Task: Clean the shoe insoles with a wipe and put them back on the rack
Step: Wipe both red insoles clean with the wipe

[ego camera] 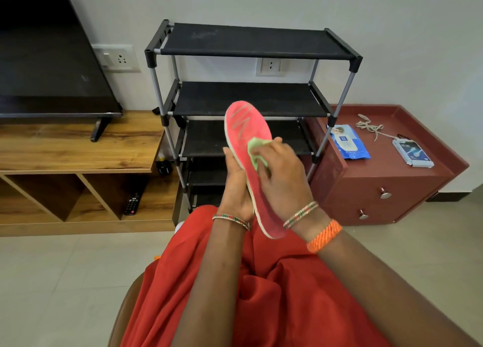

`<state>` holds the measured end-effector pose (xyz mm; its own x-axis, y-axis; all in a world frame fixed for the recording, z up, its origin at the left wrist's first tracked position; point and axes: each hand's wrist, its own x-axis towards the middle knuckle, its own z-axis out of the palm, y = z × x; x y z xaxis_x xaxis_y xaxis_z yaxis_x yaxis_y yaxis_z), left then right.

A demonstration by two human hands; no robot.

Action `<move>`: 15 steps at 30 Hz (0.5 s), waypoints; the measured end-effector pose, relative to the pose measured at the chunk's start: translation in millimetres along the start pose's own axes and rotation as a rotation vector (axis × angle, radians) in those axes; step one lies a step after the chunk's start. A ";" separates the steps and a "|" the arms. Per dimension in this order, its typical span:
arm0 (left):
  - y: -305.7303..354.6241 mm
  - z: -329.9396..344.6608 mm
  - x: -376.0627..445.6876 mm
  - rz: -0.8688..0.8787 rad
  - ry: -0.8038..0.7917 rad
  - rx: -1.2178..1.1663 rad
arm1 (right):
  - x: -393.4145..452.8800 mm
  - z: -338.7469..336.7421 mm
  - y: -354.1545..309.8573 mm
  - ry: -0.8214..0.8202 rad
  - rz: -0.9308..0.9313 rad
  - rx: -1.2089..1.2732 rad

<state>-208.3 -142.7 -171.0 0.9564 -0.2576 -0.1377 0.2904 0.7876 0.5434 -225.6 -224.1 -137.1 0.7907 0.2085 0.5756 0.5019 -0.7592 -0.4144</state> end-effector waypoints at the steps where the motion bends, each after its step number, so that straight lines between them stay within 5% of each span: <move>1: -4.0 3.2 1.3 0.011 0.031 0.032 | 10.7 -2.5 0.8 0.036 0.004 -0.016; 7: -3.9 -6.3 4.1 -0.034 0.043 0.018 | 13.2 1.2 2.1 0.036 0.038 -0.013; 15: -2.4 -10.3 3.4 -0.033 -0.073 -0.196 | -32.2 3.3 -8.9 -0.016 0.099 0.360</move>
<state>-205.4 -139.7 -181.3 0.9435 -0.3193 -0.0889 0.3290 0.8699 0.3674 -254.4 -222.1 -154.3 0.8458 0.1567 0.5100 0.5112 -0.5115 -0.6907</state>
